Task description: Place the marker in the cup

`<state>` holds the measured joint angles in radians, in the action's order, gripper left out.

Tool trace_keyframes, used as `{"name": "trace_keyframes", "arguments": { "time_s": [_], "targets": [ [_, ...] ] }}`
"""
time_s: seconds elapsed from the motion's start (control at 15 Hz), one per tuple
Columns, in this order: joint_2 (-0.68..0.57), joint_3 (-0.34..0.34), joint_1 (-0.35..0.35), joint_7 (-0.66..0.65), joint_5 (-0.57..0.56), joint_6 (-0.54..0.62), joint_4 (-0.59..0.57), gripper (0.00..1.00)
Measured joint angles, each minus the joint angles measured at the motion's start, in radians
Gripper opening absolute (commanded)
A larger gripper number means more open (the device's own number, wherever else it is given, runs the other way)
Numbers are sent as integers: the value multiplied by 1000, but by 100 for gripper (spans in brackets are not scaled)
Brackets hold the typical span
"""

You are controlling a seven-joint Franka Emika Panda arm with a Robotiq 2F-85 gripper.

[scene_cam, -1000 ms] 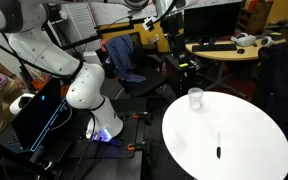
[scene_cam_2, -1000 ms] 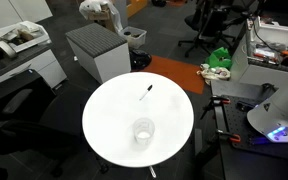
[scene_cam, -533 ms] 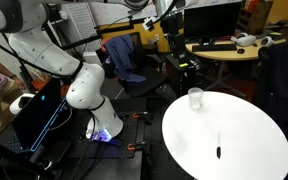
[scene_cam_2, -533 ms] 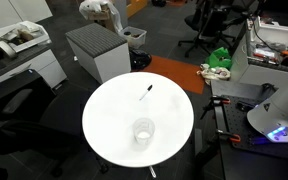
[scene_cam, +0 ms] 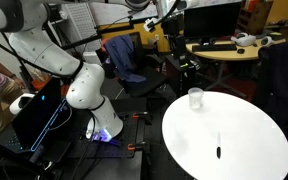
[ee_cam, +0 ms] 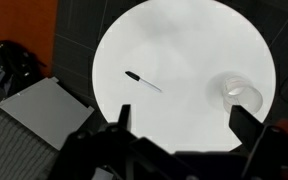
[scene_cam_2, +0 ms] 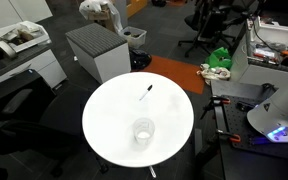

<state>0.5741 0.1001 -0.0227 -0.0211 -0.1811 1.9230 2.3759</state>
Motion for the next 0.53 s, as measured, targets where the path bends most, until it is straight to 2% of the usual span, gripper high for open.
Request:
{"name": "trace_keyframes", "arguments": {
  "time_s": [0.27, 0.53],
  "targets": [
    [-39, -33, 1, 19, -12, 75, 0, 100],
    [-92, -98, 1, 151, -33, 172, -2, 100]
  ]
}}
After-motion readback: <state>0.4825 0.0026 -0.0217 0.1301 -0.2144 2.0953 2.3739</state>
